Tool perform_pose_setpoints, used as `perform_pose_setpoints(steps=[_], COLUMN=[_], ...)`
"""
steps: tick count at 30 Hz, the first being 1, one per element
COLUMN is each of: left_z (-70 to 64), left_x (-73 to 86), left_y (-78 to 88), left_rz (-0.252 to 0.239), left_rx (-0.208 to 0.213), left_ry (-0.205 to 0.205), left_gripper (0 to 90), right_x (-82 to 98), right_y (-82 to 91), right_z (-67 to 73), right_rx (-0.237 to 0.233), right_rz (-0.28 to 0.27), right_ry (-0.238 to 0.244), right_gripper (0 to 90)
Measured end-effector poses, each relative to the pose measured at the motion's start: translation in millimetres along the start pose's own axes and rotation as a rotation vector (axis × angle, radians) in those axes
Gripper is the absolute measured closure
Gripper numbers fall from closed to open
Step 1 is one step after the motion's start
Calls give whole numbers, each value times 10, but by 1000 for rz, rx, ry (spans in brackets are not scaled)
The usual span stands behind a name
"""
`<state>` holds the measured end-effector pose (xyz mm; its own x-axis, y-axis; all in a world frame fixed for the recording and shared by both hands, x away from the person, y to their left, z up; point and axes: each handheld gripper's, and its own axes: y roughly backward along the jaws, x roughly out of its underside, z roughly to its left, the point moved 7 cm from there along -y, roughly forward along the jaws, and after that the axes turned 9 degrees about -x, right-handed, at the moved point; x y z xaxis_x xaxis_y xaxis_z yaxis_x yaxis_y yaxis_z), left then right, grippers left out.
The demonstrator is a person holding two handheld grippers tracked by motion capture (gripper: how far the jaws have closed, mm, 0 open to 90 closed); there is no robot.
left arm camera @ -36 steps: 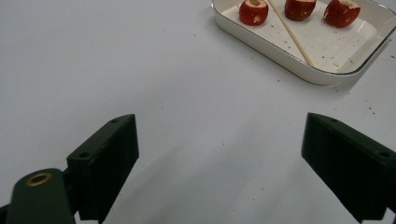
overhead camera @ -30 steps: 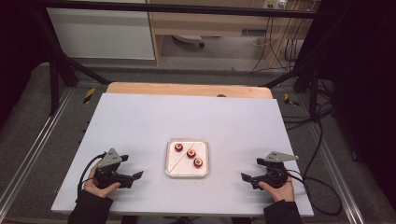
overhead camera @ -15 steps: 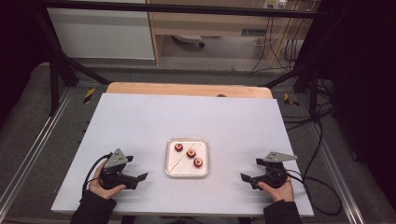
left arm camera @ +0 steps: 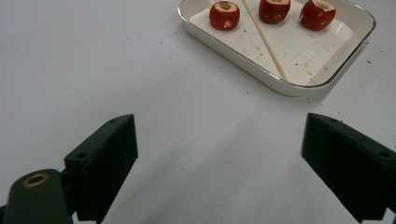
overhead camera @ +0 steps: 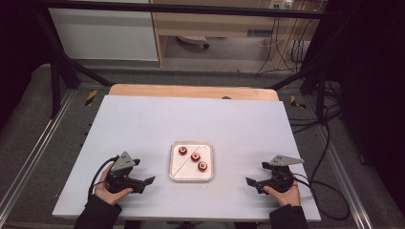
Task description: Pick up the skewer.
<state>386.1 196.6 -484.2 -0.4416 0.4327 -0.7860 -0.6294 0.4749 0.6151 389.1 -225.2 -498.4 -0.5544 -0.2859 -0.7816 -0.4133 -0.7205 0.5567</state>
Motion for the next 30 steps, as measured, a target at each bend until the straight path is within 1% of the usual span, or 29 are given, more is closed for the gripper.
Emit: perform_pose_setpoints(steps=[4,9,13,15,17,20,24,30], left_z=[-45,-129,-217,-251,-285,-334,-400,-487], left_x=[-36,-108,-161,-192,-226,-282,-367,-507], left_y=[-17,-23,-47,-63,-80,-117,-185,-276], left_rz=[6,-1,5,12,17,25,37,47], left_rx=[-4,6,5,0,4,7,-1,-1], left_ry=[-7,-12,-25,-36,-40,-43,-63,-67], left_gripper=[110,114,115,117,117,123,139,168], right_x=[1,-4,-11,-7,-4,-4,3,3], right_y=[-3,3,8,7,7,3,-6,-5], right_z=[2,-2,10,6,8,3,9,6], right_rx=[1,2,1,4,3,5,5,6], right_rz=[2,0,-4,2,6,4,10,10], right_ry=[3,10,7,8,8,12,7,8], right_gripper=[11,10,10,10,10,10,10,10])
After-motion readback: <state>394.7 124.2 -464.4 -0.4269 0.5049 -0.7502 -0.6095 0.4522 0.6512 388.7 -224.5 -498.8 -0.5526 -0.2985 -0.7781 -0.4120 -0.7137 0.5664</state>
